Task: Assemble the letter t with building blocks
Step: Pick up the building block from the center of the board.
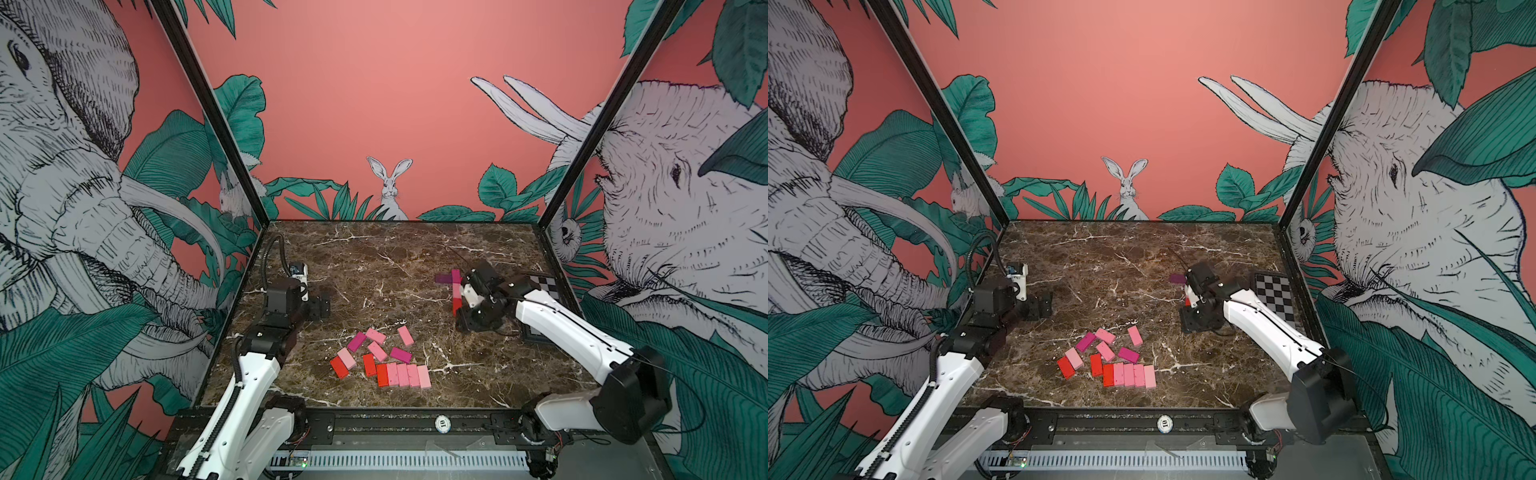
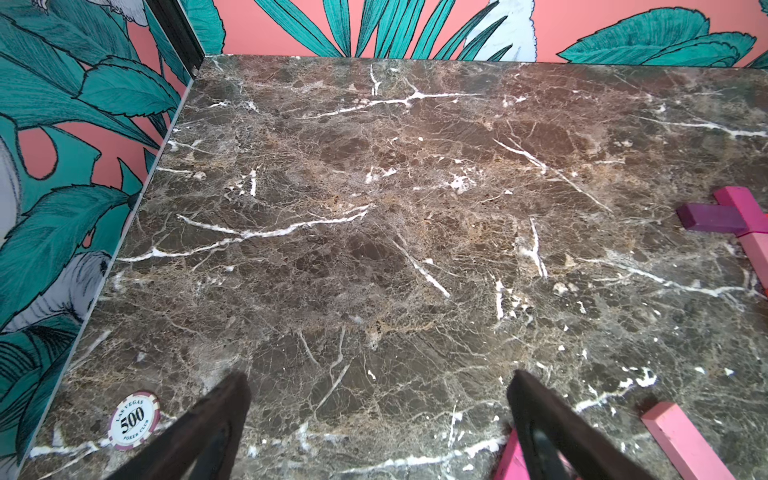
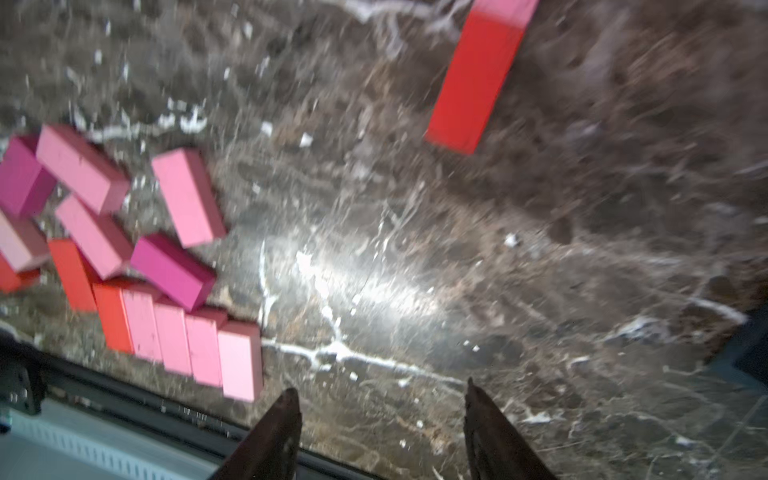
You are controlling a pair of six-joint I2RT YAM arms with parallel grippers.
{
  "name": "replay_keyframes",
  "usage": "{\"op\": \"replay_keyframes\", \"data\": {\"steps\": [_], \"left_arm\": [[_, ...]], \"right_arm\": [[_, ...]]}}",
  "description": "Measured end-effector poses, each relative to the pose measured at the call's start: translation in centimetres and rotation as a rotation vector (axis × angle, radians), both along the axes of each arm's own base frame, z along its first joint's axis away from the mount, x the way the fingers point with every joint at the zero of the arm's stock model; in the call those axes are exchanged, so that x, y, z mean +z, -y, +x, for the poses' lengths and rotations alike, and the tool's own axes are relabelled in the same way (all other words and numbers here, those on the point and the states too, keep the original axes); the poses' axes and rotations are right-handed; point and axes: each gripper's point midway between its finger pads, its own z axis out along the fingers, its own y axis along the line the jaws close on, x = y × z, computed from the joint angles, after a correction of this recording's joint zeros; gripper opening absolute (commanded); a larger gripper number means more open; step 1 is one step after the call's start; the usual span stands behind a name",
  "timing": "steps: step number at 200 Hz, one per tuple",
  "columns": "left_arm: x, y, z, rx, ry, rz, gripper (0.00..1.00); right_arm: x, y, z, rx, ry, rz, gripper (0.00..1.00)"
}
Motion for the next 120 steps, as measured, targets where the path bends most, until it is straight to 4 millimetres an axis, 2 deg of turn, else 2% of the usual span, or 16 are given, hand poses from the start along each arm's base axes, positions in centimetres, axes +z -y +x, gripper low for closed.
{"op": "replay_keyframes", "data": {"steps": [28,52,72,120], "left_arm": [[-0.1,-0.1,0.0,0.003,-0.004,0.003,0.99],[-0.1,-0.1,0.0,0.004,-0.006,0.004,0.99],[-0.2,-0.1,0.0,0.004,-0.006,0.004,0.99],[-0.2,-0.1,0.0,0.004,-0.008,0.004,0.99]], "right_arm": [[-2.3,-1.8,-4.7,0.086,-0.069,0.019,0.50],[-3.9,-3.7,-7.0,0.115,-0.093,0.055,0.47],[-4.6,-5.0,-7.7,0.115,-0.096,0.083,0.47],[-6.6,-7.9,-7.7,0.149,-0.117,0.066,0.45]]}}
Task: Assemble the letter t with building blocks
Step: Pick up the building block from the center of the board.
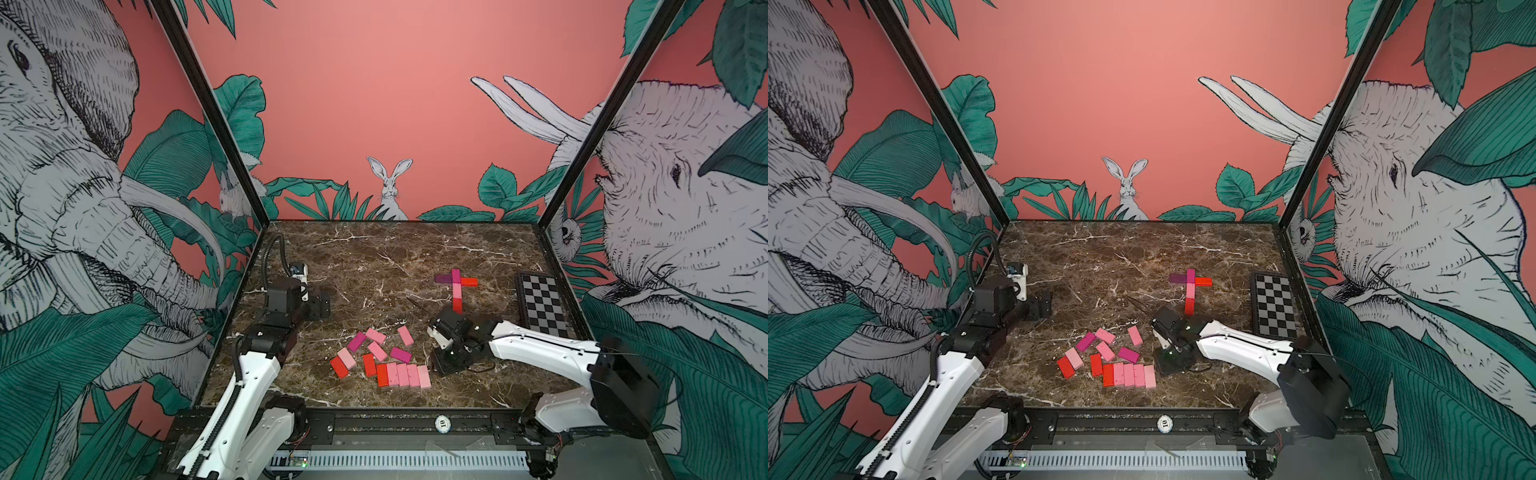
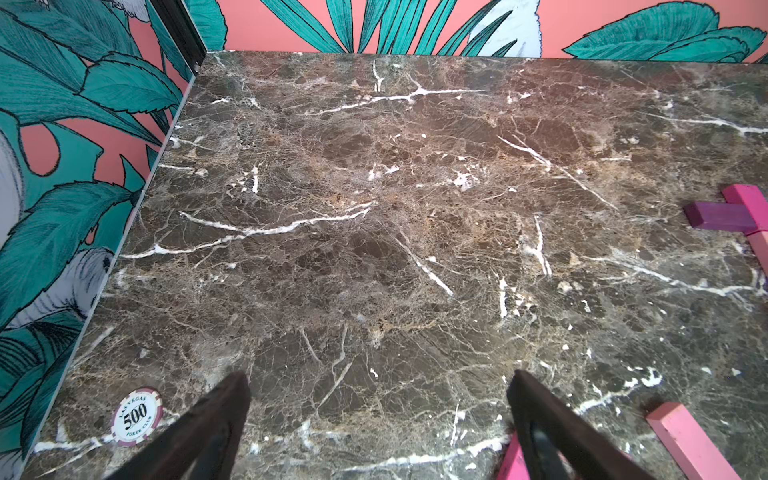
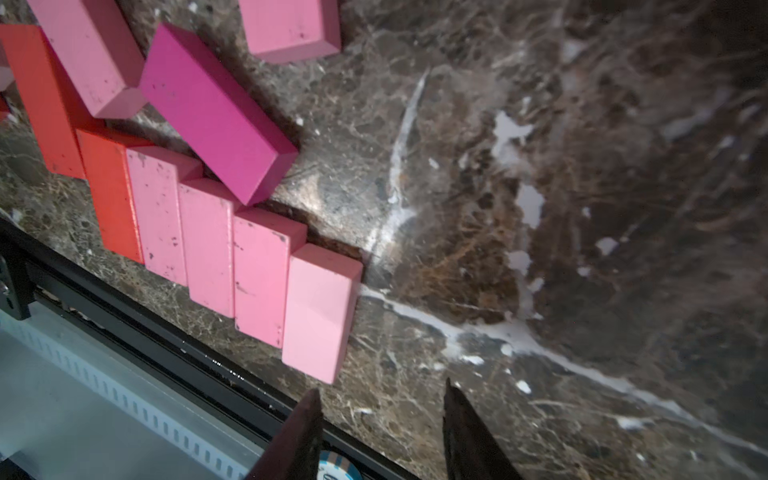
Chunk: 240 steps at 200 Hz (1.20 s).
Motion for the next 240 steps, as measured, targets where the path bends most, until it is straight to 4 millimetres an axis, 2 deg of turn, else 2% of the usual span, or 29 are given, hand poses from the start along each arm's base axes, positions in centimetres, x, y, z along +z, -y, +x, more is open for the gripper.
{"op": "replay_keyframes", "data": {"steps": [48,113,156,199,240], "left_arm": [[0.3,0.0,-0.1,-0.001,-0.005,0.001,0.99],[1.7,0.3,-0.2,-0.041,0.005,0.024,0.99],[1.6,1.1,-0.5,-0.124,-0.002,0.054,0.99],[1.9,2.1,-0.4,-0.203,-0.004,0.068,0.99],[1.6,2.7,0.1,-0.243,-0.026,0.070,0.99]], "right_arm": [[-1.4,-2.3,-0.5,0.038,-0.002,-0.017,0.41],[-2.1,-2.9,-0.7,0.043,0.007,-0.046,0.39],[-2.1,-3.2,-0.4,0.044,0.011,-0.081,0.39],[-2.1,-3.0,-0.3,0.023,0.012,-0.119,0.36],[-2.6,-1.1,-0.5,0.001,0.014,-0.203,0.36]]}}
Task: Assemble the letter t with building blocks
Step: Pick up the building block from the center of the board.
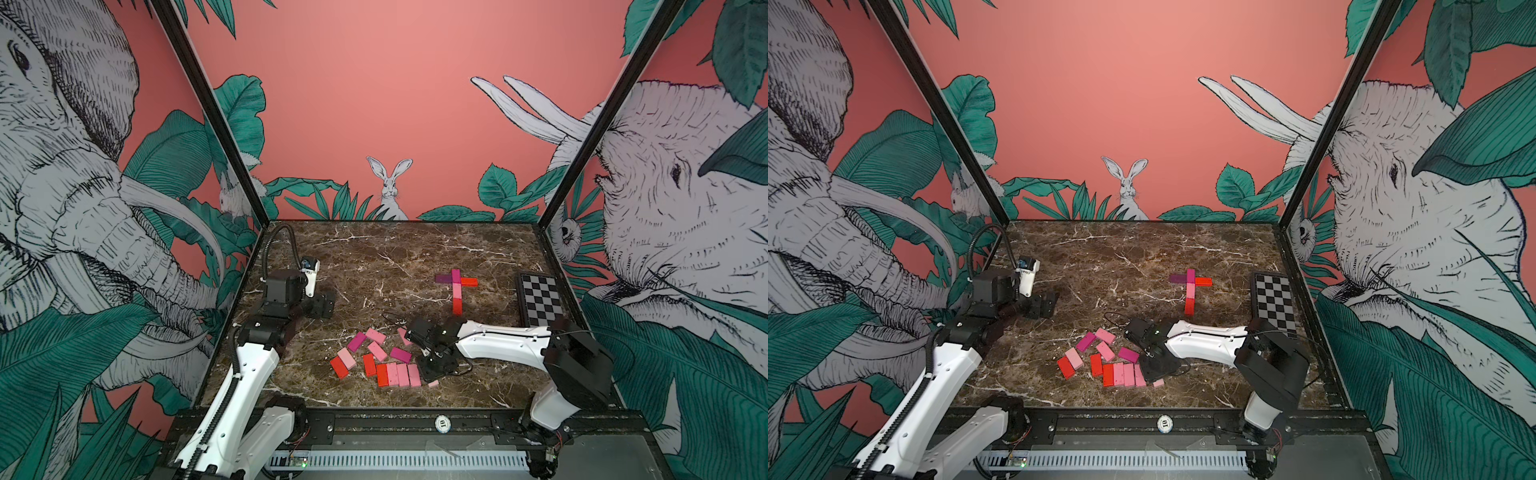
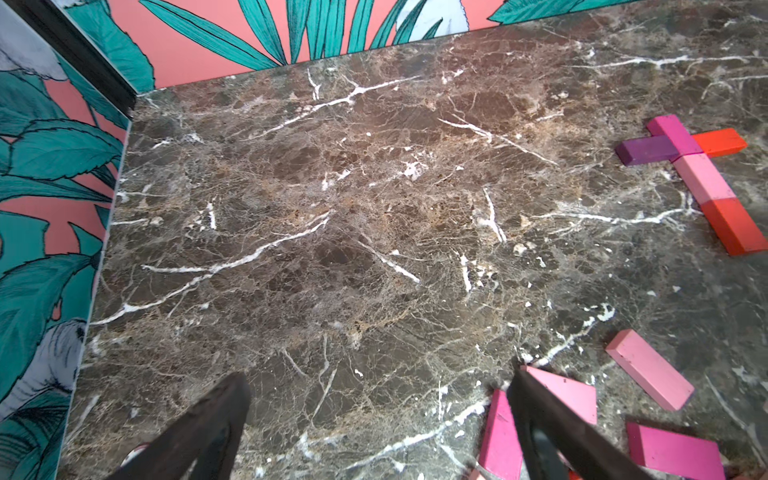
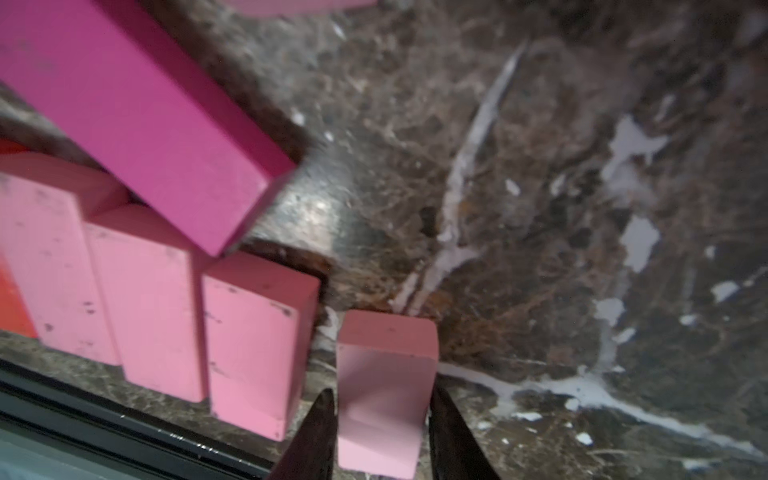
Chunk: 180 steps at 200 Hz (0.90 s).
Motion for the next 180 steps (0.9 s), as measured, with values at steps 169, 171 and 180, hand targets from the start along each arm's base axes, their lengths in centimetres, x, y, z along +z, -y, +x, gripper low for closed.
{"op": "replay_keyframes", "data": {"steps": [169,171,180], "left_arm": [[0.7,0.1,0.3,-0.027,0.017,0.029,0.99],[0.7,0.1,0.3,-0.027,0.018,0.029,0.99],[0.8,0.1,0.2,-0.027,0.021,0.028,0.99]], "right_arm": [[0.9,3.7,2.1,0.204,0.028,-0.136,0.06],[1.1,3.7,2.2,0.210,0.029,-0.129,0.05],[2.1,3.7,2.8,0.222,0.039,-0.106,0.00]]}}
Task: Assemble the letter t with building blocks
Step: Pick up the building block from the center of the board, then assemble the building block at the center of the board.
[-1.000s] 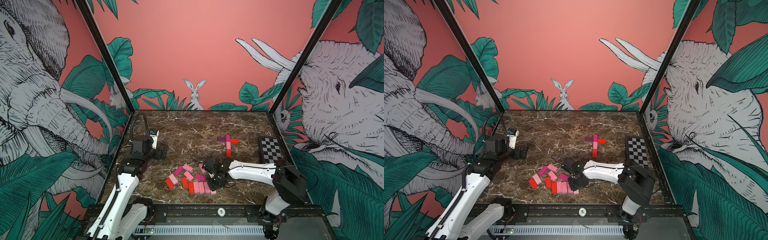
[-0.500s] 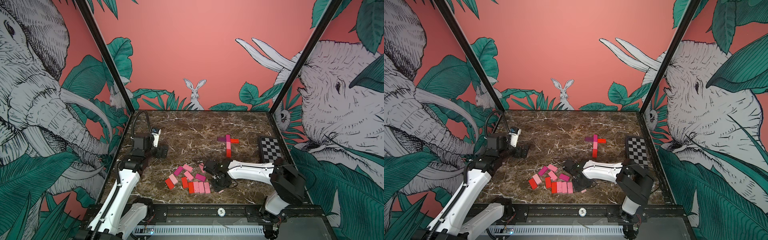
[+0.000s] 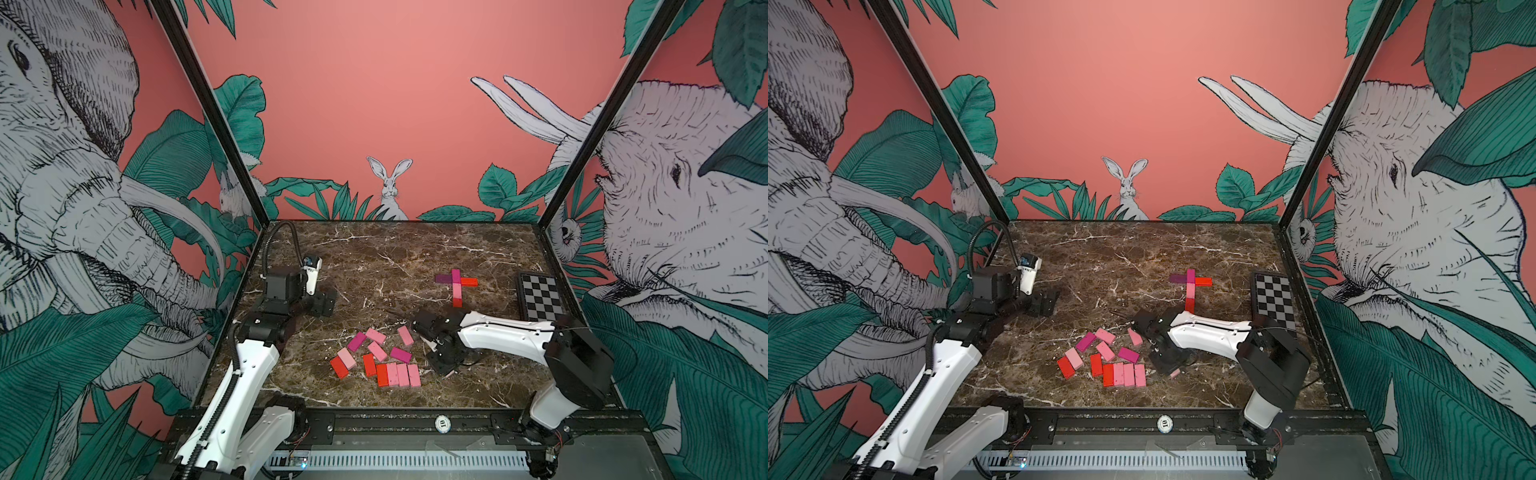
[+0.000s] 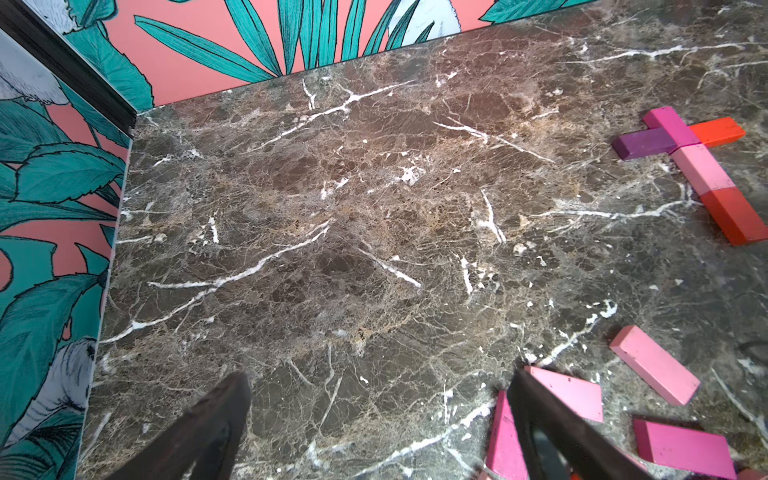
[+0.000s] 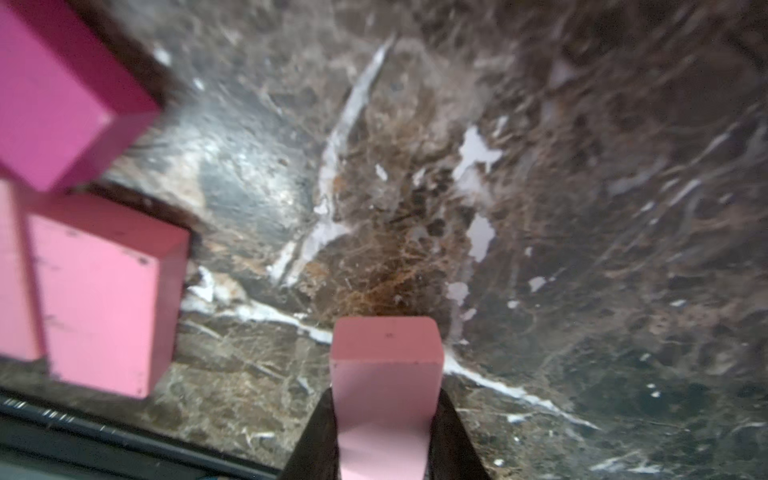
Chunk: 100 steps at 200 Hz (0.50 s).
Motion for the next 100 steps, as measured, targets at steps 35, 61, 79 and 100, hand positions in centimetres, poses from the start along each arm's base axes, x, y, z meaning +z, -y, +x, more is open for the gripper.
{"op": "replay_keyframes", "data": {"steps": [35,61,79,100], "left_arm": [[0.1,0.0,-0.1,0.000,0.005,-0.001,0.99],[0.3,0.0,-0.2,0.000,0.011,-0.002,0.99],[0.6,0.0,-0.3,0.000,0.021,-0.004,0.99],[0.7,0.0,-0.3,-0.001,0.026,-0.006,0.99]], "right_arm": [[5.0,-0.2,3.5,0.101,0.106,0.060,0.00],[7.2,0.8,5.7,0.224,0.206,0.008,0.00],[8.3,1.8,7.2,0.308,0.273,-0.031,0.00],[9.5,3.5,9.1,0.373,0.325,-0.063,0.00]]}}
